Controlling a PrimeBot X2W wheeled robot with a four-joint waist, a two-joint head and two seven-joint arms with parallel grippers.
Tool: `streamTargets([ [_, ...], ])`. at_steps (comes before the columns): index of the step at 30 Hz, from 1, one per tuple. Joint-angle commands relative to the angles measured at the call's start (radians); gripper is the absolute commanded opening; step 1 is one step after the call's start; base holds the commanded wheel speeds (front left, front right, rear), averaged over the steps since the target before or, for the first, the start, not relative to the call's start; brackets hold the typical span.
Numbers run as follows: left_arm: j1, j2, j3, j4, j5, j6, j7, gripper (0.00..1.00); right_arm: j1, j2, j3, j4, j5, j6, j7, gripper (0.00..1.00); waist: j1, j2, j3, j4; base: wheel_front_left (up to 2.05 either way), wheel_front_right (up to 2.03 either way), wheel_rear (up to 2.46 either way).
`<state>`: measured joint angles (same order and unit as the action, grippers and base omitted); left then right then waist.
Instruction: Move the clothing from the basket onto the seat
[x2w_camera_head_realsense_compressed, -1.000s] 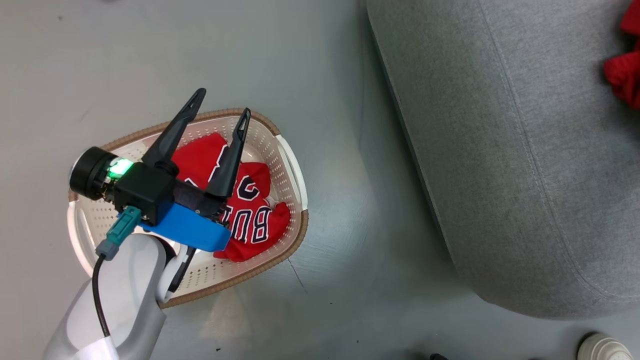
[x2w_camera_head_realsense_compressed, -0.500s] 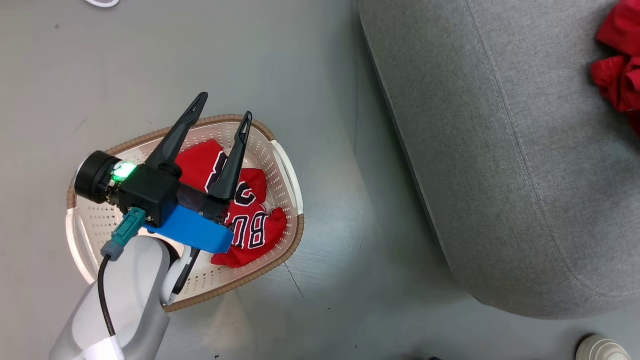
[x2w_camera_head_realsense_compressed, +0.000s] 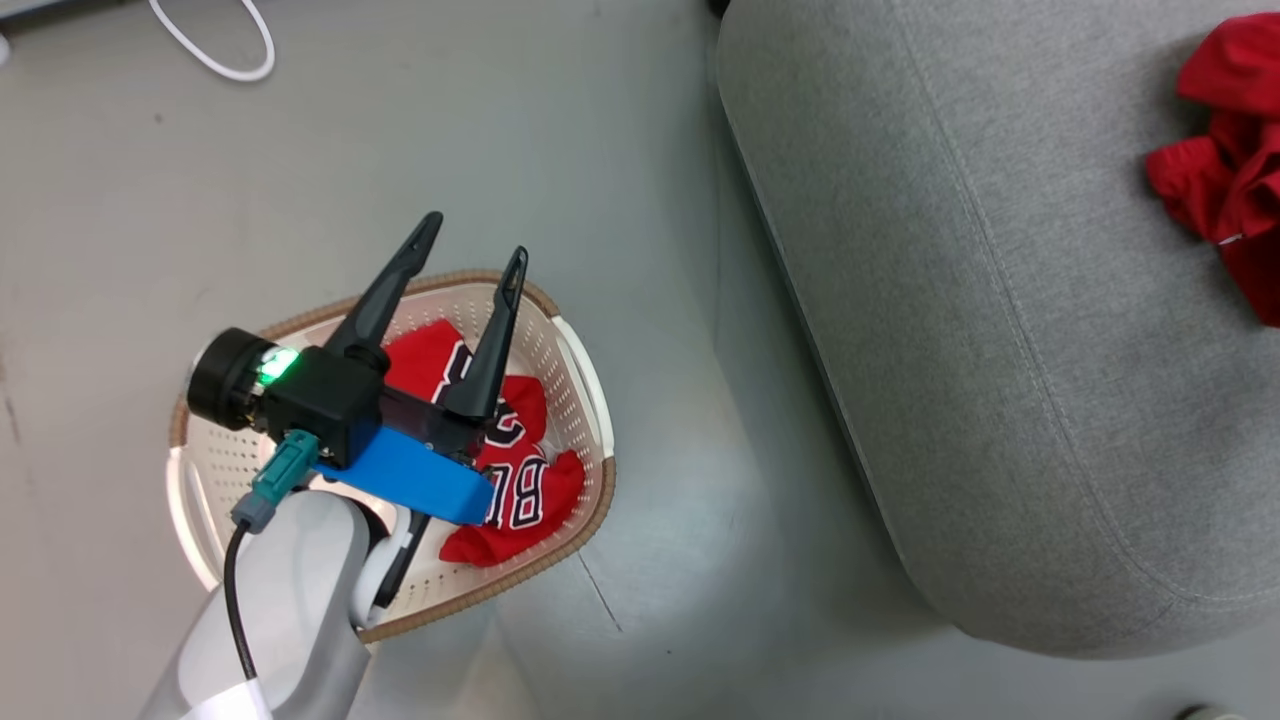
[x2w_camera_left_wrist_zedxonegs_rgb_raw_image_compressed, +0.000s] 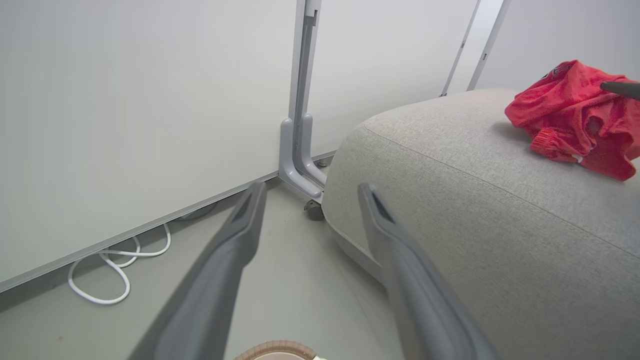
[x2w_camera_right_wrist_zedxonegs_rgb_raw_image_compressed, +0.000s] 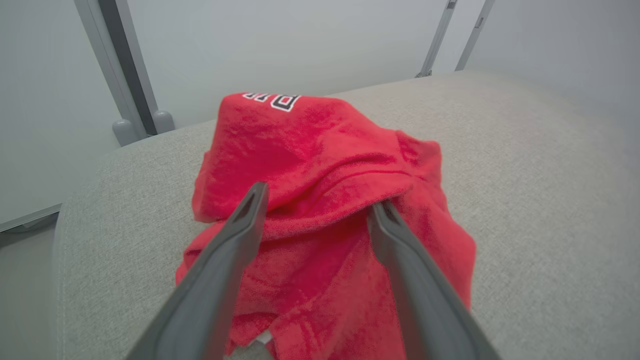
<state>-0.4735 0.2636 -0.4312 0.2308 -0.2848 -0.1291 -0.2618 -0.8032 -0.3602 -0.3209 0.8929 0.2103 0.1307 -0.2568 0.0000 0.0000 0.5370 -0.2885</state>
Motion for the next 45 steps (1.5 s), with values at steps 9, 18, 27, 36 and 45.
streamTargets([
  [9,0.071,-0.062,0.034,0.032,-0.017,-0.002,-0.005,1.0,0.168,0.012,0.04,-0.13,-0.029,0.0,-0.008,1.0,0.0,0.0,-0.149,0.045,0.0,0.0,0.0],
  [18,0.194,-0.126,0.125,0.058,-0.033,-0.002,-0.005,1.0,0.407,0.114,0.09,-0.429,-0.09,0.0,0.016,1.0,0.0,0.0,-0.304,0.109,0.0,0.0,0.0],
  [27,0.296,-0.163,0.206,0.084,-0.024,-0.002,-0.005,1.0,0.616,0.197,0.153,-0.705,-0.133,0.0,0.131,1.0,0.0,0.0,-0.436,0.201,0.0,0.0,0.0],
  [36,0.366,-0.173,0.267,0.092,-0.01,-0.002,-0.005,1.0,0.77,0.245,0.192,-0.862,-0.145,0.0,0.195,1.0,0.0,0.0,-0.489,0.297,0.0,0.0,0.0],
  [45,0.41,-0.165,0.306,0.1,-0.005,-0.002,-0.004,1.0,0.858,0.281,0.248,-0.874,-0.133,0.0,0.205,1.0,0.0,0.0,-0.512,0.36,0.0,0.0,0.0],
])
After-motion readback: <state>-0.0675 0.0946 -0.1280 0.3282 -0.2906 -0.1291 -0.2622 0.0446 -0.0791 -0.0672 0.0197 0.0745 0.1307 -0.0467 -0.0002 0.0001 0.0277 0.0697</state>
